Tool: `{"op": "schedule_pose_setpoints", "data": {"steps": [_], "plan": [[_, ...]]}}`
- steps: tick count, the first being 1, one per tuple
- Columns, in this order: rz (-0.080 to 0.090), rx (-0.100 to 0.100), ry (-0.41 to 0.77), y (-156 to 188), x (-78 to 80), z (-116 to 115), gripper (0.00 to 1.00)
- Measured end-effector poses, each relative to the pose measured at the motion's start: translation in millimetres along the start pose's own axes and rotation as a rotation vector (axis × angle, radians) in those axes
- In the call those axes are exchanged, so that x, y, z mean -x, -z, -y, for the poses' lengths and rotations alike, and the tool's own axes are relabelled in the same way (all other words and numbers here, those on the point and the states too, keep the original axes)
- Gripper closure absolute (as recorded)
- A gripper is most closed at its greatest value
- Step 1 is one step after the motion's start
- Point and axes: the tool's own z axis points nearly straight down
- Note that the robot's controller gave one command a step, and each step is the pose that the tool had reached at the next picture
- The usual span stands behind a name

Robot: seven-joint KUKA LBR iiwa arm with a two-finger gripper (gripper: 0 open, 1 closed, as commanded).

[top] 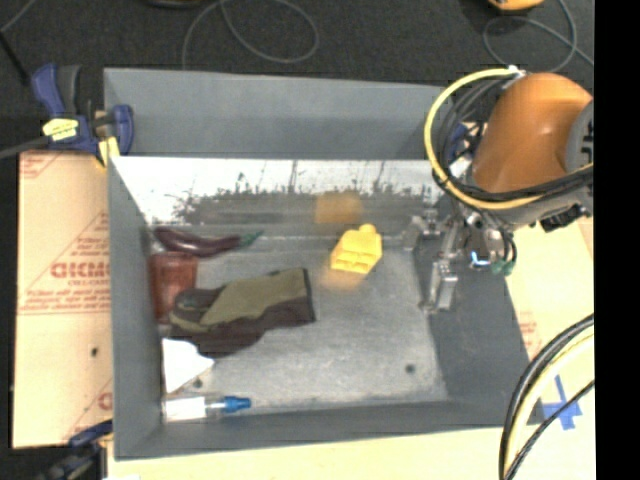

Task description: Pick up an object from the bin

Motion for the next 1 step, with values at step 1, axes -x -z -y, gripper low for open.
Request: {"op": "schedule_pose_setpoints", "data": {"steps": [1], "plan": [[0.008,-0.001,0.002,4.8,1.5,-0.3,0.00]]}}
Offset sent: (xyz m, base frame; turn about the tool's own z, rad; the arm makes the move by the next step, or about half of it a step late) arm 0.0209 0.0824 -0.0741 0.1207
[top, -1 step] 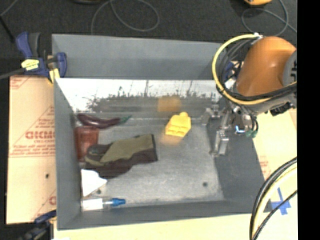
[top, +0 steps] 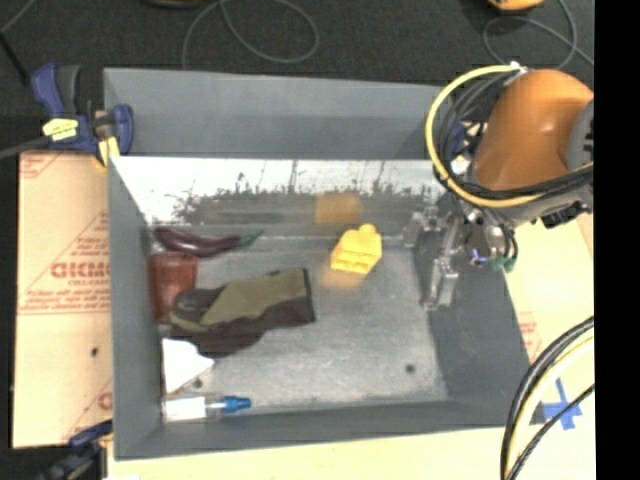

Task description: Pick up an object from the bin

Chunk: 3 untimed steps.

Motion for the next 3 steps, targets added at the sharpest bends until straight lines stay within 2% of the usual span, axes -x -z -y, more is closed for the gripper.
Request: {"op": "schedule_pose_setpoints", "data": {"steps": [1,2,3], "plan": [[0.003,0.000,-0.076,-43,12.9,-44,0.00],[-0.003,0.001,0.007,-74,20.3,-74,0.00],[0.005,-0.001,0.207,-85,29.9,-73,0.00]]}}
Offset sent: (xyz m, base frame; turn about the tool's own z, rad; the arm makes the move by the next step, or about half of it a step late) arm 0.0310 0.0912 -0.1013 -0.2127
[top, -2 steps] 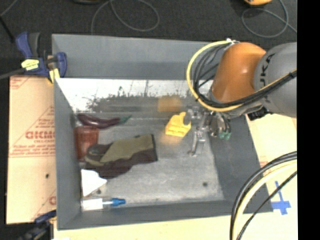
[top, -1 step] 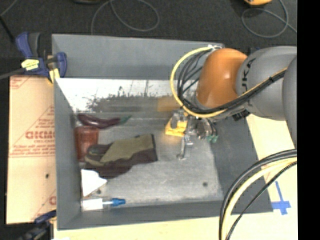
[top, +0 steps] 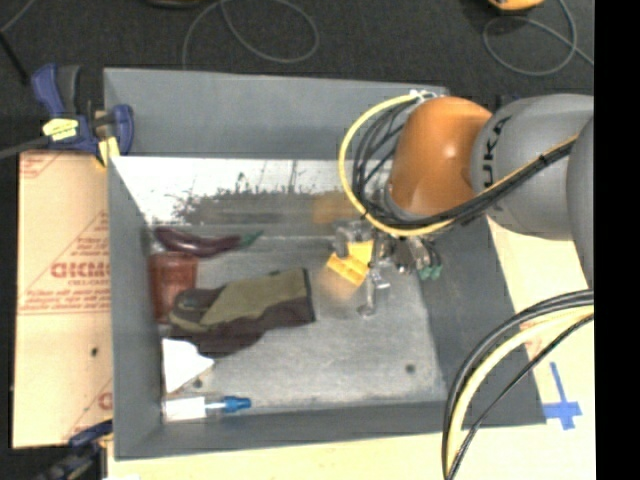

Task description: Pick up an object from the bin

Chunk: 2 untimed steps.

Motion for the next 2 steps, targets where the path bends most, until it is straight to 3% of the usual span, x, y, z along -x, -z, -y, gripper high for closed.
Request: {"op": "schedule_pose_setpoints", "data": {"steps": [1,2], "plan": [[-0.002,0.002,-0.253,-28.4,36.9,-73.9,1.00],[-0.002,0.002,-0.252,-28.4,36.8,-73.7,1.00]]}}
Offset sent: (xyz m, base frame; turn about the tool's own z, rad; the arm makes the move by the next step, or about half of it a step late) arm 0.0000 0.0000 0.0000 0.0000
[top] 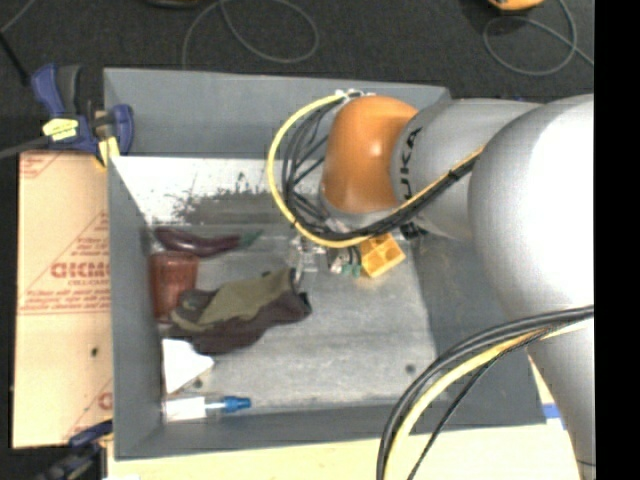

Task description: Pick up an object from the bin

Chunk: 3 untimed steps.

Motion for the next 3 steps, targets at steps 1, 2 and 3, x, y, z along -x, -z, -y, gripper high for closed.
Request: {"op": "schedule_pose_setpoints", "data": {"steps": [1,2,3], "plan": [[-0.009,-0.001,-0.002,39,-4.9,0,1.00],[0.004,0.001,-0.032,91,-3.5,0,1.00],[-0.006,0.000,-0.027,145,-10.9,1,1.00]]}}
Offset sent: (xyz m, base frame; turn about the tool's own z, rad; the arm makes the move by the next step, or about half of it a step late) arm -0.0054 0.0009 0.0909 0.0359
